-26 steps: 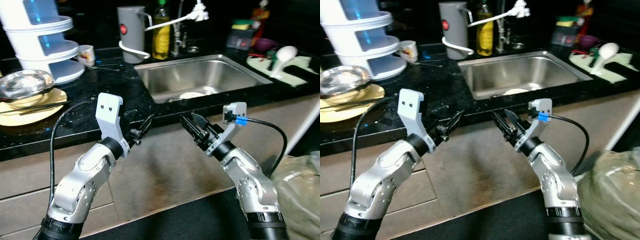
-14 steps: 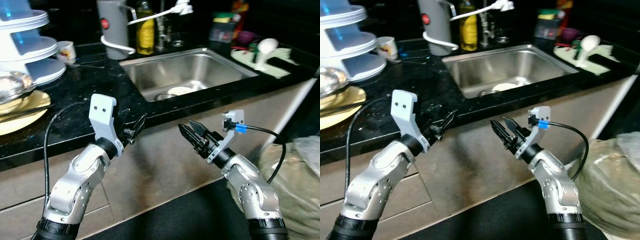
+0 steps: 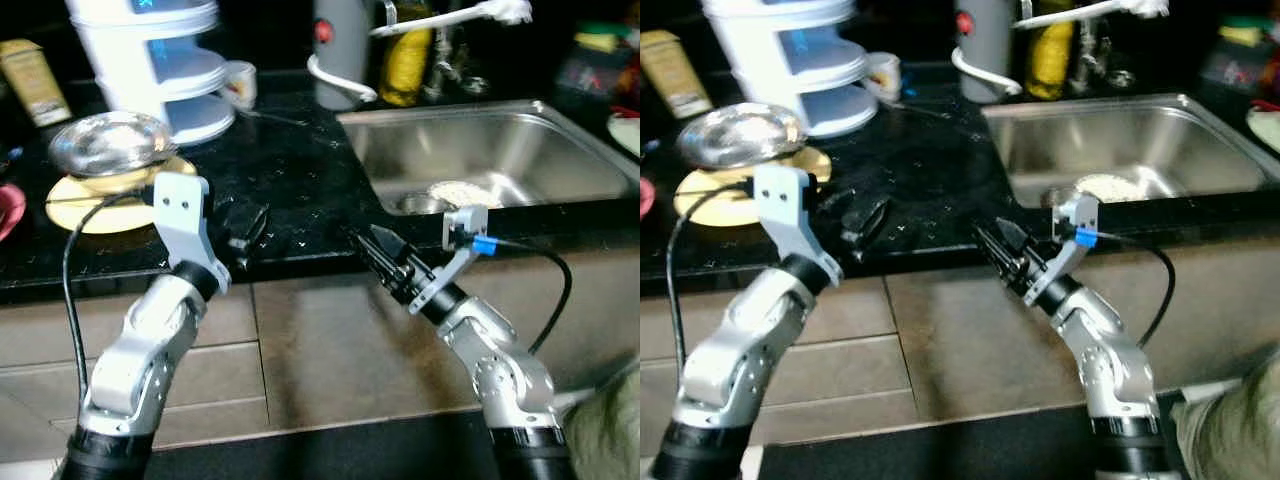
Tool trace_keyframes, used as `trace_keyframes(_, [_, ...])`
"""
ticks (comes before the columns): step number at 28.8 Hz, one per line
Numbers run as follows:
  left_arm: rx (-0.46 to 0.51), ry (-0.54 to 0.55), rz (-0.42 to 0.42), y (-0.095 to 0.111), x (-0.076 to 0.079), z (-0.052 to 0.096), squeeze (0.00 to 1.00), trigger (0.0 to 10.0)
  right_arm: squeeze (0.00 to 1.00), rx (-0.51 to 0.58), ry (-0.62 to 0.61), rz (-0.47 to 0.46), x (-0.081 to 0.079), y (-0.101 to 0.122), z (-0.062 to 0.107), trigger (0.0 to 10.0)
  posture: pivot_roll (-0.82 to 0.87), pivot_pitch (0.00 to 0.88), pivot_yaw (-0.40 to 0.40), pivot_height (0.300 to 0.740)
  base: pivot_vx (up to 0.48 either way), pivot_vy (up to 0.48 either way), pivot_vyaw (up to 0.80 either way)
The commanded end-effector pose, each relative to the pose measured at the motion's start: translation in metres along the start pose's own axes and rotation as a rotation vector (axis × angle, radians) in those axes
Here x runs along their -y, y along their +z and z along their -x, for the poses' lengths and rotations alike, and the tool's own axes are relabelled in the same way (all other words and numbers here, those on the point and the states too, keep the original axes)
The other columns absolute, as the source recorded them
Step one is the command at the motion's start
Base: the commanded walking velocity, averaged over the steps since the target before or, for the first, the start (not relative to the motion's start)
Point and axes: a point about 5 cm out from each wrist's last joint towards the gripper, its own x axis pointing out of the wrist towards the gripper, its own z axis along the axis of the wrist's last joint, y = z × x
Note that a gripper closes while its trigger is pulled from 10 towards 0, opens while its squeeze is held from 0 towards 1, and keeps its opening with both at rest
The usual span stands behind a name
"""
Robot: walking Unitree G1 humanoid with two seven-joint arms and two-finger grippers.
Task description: Kitchen organization
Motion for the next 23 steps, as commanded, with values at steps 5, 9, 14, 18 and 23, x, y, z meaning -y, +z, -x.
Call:
trace_keyframes(5, [0.009,0.001,-0.008,0.0,0.004,-0.003,0.0,10.0,0.0,0.016,0.033,0.012,-0.005,0.006,-0.003,10.0,-0.04,0.0,-0.043,0.74,0.0,0.0,0.77])
trace_keyframes(9, [0.029,0.007,-0.008,0.004,0.003,-0.007,0.0,10.0,0.0,0.022,0.036,0.013,-0.006,0.008,-0.004,10.0,-0.04,0.0,-0.046,0.74,0.0,0.0,0.77])
trace_keyframes(14, [0.034,0.009,-0.009,0.006,0.001,-0.009,0.0,10.0,0.0,0.028,0.034,0.009,-0.007,0.008,-0.005,10.0,-0.04,0.0,-0.047,0.74,0.0,0.0,0.77])
trace_keyframes(18, [0.043,0.019,-0.012,0.009,-0.004,-0.011,0.0,10.0,0.0,0.029,0.002,0.019,-0.004,0.008,-0.007,10.0,-0.04,0.0,-0.047,0.74,0.0,0.0,0.46])
trace_keyframes(23, [0.049,0.02,-0.008,0.011,-0.006,-0.013,0.0,10.0,0.0,0.038,-0.023,0.015,-0.001,0.009,-0.007,10.0,-0.04,0.0,-0.048,0.74,0.0,0.0,0.0])
